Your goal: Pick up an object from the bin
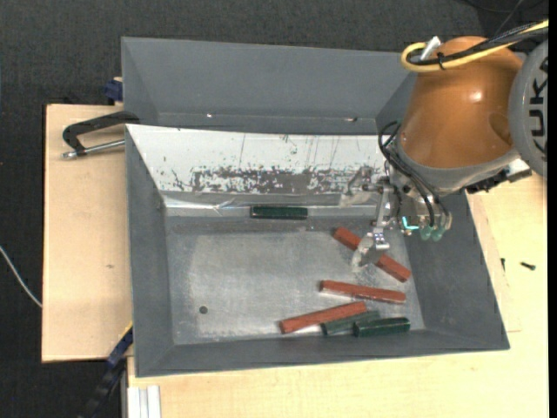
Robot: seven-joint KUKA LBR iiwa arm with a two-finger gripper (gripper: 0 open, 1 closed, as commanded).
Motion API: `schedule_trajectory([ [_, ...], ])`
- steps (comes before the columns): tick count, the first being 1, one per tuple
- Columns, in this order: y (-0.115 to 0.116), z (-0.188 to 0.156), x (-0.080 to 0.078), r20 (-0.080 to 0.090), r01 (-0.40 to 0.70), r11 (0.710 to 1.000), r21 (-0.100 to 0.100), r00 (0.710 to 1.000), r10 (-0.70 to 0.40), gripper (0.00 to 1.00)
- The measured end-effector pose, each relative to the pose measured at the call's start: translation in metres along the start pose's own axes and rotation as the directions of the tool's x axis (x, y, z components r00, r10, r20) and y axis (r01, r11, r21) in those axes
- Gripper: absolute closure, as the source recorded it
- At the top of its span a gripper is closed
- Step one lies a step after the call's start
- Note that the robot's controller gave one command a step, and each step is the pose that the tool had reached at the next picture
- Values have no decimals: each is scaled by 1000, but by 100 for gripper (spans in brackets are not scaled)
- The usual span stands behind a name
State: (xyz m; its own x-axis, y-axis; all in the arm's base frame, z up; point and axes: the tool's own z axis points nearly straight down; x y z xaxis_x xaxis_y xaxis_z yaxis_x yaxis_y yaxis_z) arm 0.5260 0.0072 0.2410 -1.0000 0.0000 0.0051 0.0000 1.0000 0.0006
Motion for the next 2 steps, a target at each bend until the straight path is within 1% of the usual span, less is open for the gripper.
schedule_trajectory([
  [1, 0, -3, -1, 5, 0, 1000, 0, 1000, 0, 0],
  [2, -9, 50, 5, 13, 52, 999, 1, 999, -52, 0],
])
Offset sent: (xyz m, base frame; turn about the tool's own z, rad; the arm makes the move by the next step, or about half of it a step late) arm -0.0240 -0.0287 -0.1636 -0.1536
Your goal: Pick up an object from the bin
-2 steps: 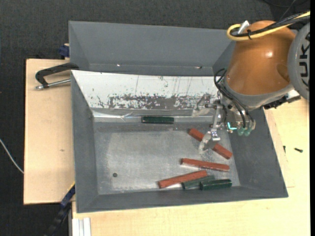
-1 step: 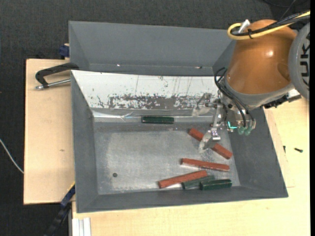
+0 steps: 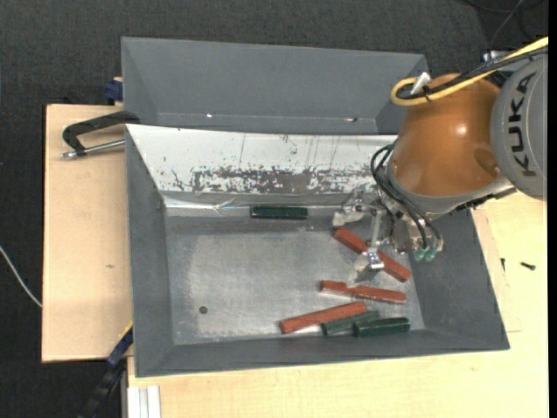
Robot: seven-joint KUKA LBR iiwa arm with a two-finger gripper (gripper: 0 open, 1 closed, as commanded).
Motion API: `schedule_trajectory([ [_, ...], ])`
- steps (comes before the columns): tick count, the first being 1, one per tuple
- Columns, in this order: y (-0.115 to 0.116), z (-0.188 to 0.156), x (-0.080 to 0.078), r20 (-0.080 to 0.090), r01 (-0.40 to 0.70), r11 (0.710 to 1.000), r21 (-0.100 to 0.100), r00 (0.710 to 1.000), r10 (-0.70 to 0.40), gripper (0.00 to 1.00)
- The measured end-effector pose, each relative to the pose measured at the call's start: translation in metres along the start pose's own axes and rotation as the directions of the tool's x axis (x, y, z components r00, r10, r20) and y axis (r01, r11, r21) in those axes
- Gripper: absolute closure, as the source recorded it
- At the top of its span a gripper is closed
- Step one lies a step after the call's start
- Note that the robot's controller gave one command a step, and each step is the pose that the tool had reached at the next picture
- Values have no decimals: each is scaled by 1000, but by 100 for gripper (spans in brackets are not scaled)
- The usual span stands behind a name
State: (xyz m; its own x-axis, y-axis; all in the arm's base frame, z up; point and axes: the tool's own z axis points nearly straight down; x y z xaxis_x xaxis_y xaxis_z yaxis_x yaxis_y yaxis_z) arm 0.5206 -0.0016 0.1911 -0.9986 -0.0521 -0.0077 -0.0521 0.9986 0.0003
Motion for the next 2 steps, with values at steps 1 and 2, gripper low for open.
schedule_trajectory([
  [1, -17, 61, 6, -3, -51, 999, 0, 999, 51, 0],
  [2, -29, 100, 11, -9, -87, 996, 0, 996, 87, 0],
])
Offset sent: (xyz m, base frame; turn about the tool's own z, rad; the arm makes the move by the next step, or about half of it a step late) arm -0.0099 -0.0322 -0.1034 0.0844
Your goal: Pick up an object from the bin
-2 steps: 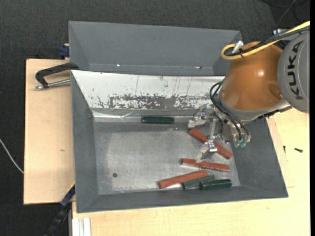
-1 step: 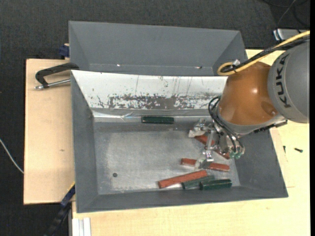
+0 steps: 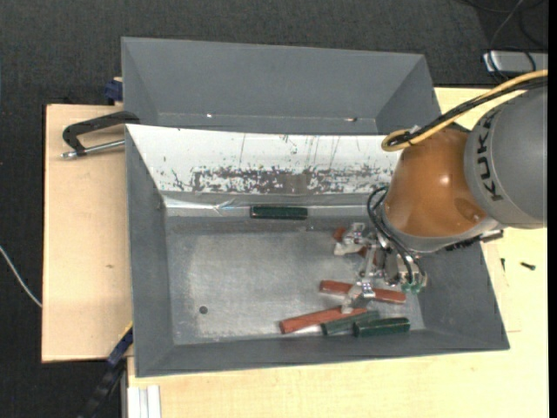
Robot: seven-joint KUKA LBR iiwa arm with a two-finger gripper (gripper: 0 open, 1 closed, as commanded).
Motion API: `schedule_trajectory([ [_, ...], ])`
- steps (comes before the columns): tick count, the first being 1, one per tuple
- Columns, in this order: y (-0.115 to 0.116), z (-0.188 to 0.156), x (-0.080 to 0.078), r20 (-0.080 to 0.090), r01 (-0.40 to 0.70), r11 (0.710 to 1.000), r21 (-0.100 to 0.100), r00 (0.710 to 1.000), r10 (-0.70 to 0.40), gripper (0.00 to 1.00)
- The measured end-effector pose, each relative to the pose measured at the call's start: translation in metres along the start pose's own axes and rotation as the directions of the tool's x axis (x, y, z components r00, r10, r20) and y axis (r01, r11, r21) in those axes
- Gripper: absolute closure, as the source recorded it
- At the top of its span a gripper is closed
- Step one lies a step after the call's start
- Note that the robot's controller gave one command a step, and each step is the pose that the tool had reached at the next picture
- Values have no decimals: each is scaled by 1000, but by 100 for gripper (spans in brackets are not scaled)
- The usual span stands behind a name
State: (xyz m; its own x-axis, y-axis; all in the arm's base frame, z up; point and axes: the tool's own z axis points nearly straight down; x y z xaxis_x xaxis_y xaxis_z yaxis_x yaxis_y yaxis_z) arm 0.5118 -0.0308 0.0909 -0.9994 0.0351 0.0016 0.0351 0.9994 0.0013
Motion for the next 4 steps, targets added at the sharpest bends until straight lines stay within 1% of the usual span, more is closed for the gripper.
schedule_trajectory([
  [1, -1, -2, 5, -21, -9, 1000, -1, 1000, 9, 100],
  [2, -1, -2, 4, -20, -9, 1000, -1, 1000, 9, 100],
  [3, -1, -70, -12, 3, 3, 1000, 0, 1000, -3, 0],
  [4, 0, -125, -23, 15, 13, 1000, 1, 1000, -13, 0],
])
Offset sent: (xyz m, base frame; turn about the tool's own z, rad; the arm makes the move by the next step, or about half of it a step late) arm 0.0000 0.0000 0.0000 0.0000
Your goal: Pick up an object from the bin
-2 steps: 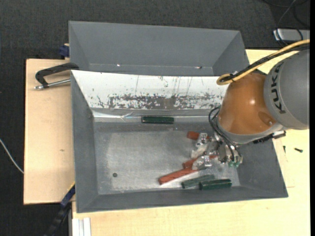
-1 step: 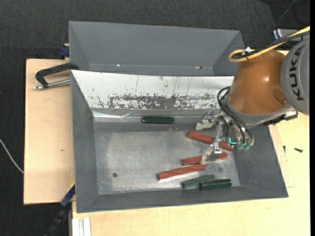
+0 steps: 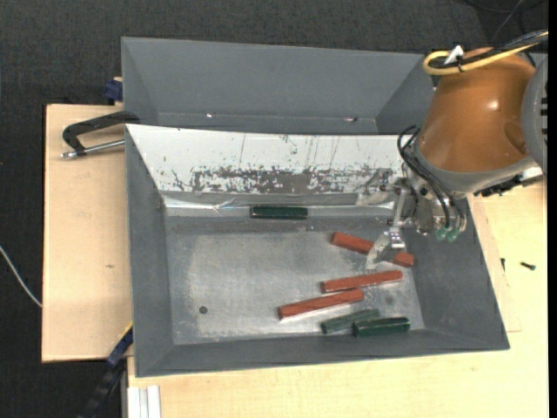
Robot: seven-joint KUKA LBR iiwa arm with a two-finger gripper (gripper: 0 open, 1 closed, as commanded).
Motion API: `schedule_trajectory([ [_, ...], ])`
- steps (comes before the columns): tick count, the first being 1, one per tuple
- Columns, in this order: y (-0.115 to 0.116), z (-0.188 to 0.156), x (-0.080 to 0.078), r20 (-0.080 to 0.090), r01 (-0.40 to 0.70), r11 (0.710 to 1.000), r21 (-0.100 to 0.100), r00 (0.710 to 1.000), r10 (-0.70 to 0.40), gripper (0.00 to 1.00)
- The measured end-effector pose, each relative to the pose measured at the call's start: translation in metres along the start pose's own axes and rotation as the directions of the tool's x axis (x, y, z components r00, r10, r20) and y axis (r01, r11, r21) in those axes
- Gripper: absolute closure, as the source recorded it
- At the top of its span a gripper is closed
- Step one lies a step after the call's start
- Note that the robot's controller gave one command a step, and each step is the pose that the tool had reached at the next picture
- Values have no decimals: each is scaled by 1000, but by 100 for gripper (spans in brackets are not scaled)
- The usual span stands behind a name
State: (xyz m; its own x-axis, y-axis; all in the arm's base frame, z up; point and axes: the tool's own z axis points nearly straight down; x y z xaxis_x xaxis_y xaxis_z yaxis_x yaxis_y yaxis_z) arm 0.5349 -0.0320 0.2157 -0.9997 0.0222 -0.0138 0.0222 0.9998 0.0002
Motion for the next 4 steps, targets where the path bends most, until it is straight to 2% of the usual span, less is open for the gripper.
schedule_trajectory([
  [1, 1, 48, 9, -3, 55, 998, 0, 998, -55, 0],
  [2, -4, 117, 8, -8, 192, 981, -2, 981, -192, 0],
  [3, 29, 139, 36, -2, 388, 922, -1, 922, -388, 100],
  [4, 29, 139, 36, -2, 388, 922, -1, 922, -388, 100],
])
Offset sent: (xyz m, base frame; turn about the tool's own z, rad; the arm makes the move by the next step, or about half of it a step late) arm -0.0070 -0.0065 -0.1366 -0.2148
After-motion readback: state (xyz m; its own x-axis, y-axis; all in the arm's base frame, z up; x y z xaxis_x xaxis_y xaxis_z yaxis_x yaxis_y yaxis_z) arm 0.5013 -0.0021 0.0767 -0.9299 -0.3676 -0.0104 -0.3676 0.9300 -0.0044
